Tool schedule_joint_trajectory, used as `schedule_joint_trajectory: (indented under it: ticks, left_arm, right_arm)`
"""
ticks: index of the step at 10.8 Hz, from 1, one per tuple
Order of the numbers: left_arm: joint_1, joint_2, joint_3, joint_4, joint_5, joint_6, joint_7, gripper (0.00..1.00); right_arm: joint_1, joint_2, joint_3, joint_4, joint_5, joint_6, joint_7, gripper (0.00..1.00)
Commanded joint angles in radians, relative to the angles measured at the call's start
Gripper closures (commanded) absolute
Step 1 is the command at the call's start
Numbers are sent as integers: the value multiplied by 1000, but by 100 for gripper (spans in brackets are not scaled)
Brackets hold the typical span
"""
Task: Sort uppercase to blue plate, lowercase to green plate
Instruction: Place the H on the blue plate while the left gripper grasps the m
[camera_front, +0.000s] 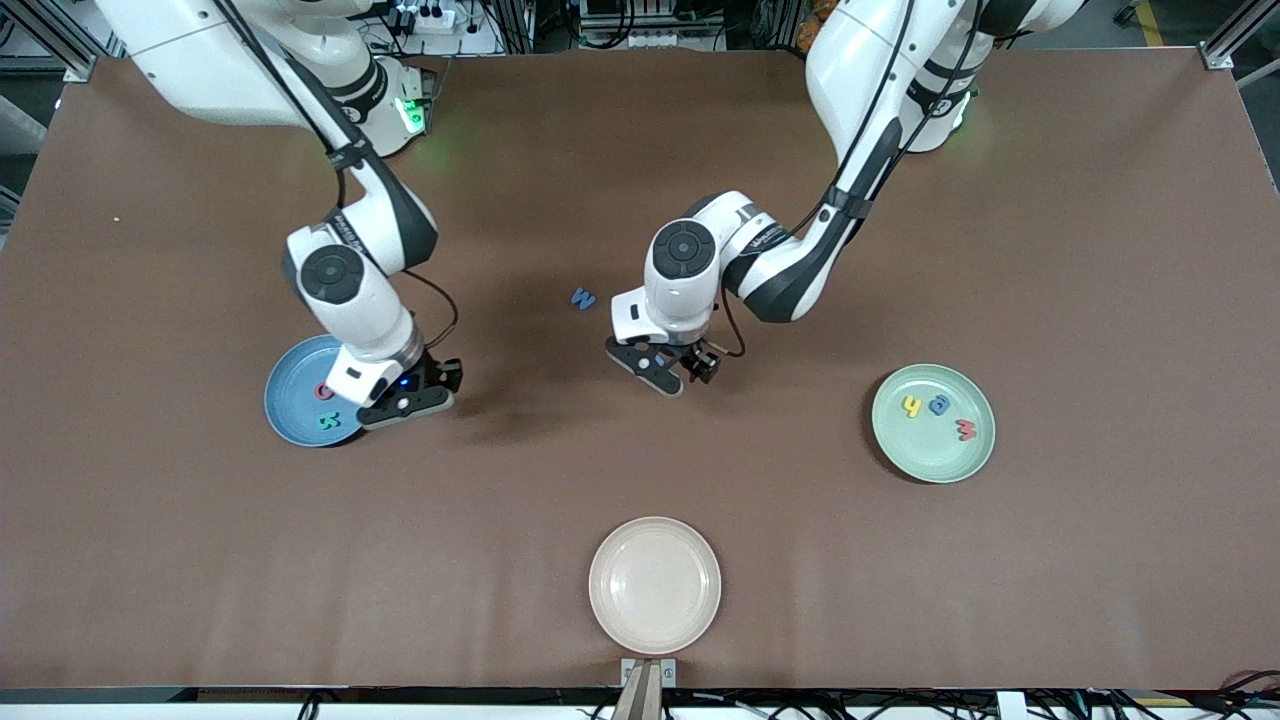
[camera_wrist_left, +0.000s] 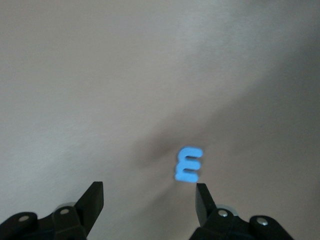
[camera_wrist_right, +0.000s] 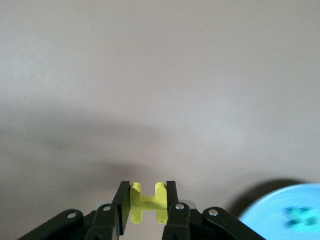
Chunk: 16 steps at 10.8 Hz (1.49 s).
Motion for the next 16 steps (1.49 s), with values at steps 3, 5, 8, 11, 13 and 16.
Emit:
schedule_joint_trajectory:
  ticks: [3, 5, 8, 11, 13, 16]
  left_arm:
    - [-28, 53, 0, 45, 16, 15, -42, 20]
    - [-36, 67, 0, 56, 16, 15, -45, 24]
    - [-56, 90, 0, 70, 17, 15, -103, 28]
    - [-56, 92, 0, 70, 17, 15, -115, 29]
    - [-53, 92, 0, 72, 17, 15, -112, 32]
    - [-50, 99, 3, 75, 17, 15, -103, 32]
  right_arm:
    - [-170, -14, 5, 15, -160, -18, -155, 100]
    - [-202, -13, 8, -40, -159, -18, -171, 100]
    - [-205, -14, 10, -97, -159, -20, -176, 0]
    - [-203, -14, 11, -108, -157, -21, -190, 0]
    - [-202, -19, 20, -106, -156, -35, -190, 0]
    - [-202, -31, 42, -106, -150, -64, -183, 0]
